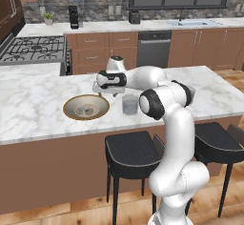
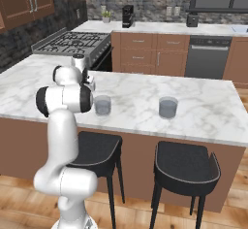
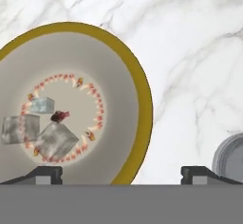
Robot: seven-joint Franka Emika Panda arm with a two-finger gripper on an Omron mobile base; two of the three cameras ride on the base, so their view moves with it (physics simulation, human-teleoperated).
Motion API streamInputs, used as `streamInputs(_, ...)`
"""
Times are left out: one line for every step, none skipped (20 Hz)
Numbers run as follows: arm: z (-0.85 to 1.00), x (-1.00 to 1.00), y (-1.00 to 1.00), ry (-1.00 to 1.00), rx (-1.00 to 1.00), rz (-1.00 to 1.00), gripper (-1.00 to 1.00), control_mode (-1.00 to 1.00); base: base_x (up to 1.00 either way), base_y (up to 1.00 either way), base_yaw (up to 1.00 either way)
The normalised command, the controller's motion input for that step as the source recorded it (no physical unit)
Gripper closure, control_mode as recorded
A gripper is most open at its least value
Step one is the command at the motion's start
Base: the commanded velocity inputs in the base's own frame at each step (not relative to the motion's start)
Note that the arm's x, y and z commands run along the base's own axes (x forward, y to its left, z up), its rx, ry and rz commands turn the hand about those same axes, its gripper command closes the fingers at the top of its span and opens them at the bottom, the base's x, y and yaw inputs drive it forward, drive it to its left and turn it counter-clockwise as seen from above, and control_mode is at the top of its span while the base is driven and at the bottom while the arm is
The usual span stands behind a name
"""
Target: There are four ice cubes in the ice bowl. Place two ice cubes in each glass of water.
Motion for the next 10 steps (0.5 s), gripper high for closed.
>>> streamInputs(0.13,0.01,0.32,0.05,0.0,0.0,-1.0,-1.0,0.0,0.0,0.0)
streamInputs(0.12,0.0,0.31,0.04,-0.01,0.0,-1.0,-1.0,0.0,0.0,0.0)
streamInputs(0.1,0.0,0.28,0.04,-0.01,0.0,-1.0,-1.0,0.0,0.0,0.0)
streamInputs(0.07,0.0,0.27,0.02,-0.01,0.0,-1.0,-1.0,0.0,0.0,0.0)
streamInputs(0.0,0.0,0.31,0.0,-0.06,0.0,-1.0,-1.0,0.0,0.0,0.0)
streamInputs(0.0,0.0,0.37,0.0,-0.05,0.0,-1.0,-1.0,0.0,0.0,0.0)
streamInputs(0.0,0.0,0.4,0.0,-0.04,-0.01,-1.0,-1.0,0.0,0.0,0.0)
streamInputs(0.0,0.0,0.41,0.0,-0.02,-0.02,-1.0,-1.0,0.0,0.0,0.0)
streamInputs(0.0,0.01,0.45,0.0,-0.02,-0.01,-1.0,-1.0,0.0,0.0,0.0)
streamInputs(0.0,0.03,0.46,0.0,-0.03,0.0,-1.0,-1.0,0.0,0.0,0.0)
